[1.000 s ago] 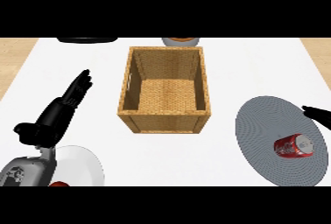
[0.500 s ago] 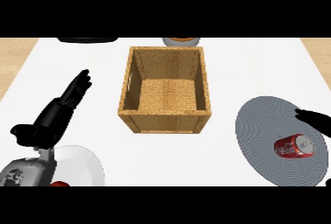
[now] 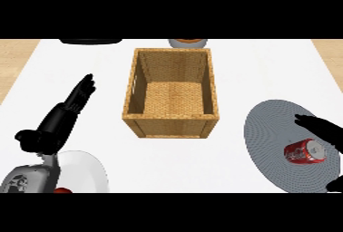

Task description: Pick the can from the placemat and place it in the basket

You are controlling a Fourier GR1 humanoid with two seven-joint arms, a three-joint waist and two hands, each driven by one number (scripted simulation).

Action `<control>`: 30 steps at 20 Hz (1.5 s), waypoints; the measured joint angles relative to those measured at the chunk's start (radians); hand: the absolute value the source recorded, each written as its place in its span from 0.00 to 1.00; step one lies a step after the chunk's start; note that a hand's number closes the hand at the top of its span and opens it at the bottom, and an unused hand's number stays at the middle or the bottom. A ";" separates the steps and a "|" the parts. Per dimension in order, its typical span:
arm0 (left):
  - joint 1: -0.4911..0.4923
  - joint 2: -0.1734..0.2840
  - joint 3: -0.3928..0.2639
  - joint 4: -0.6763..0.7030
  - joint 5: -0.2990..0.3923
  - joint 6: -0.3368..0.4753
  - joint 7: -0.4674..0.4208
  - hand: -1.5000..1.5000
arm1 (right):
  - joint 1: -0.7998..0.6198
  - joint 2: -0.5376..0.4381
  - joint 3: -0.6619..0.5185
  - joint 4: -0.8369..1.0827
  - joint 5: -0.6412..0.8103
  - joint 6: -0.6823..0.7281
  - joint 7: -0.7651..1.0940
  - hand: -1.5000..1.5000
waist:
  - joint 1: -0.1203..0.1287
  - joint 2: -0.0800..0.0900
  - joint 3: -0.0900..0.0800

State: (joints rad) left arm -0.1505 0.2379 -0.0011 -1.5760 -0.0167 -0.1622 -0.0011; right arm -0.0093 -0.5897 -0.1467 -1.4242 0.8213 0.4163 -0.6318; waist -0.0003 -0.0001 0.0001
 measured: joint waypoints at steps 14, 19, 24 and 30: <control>-0.030 -0.045 0.018 -0.012 -0.038 -0.010 0.036 0.50 | -0.069 0.066 0.047 0.187 0.143 -0.071 -0.023 0.00 | 0.000 0.000 0.000; -0.023 -0.048 0.026 -0.005 -0.044 -0.024 0.016 0.50 | -0.085 0.038 0.068 0.240 0.191 -0.085 -0.079 1.00 | 0.002 -0.001 -0.003; -0.032 -0.053 0.034 -0.010 -0.050 -0.033 0.027 0.50 | -0.094 0.068 0.085 0.248 0.234 -0.132 -0.082 1.00 | 0.003 -0.004 -0.007; -0.021 -0.052 0.042 -0.043 -0.046 -0.042 0.053 0.50 | -0.081 0.069 0.100 0.269 0.288 -0.280 -0.159 1.00 | 0.005 -0.006 -0.008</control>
State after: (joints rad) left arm -0.1718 0.1863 0.0410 -1.6187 -0.0629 -0.2044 0.0515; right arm -0.0902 -0.5210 -0.0472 -1.1550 1.1094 0.1359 -0.7911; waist 0.0043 -0.0063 -0.0084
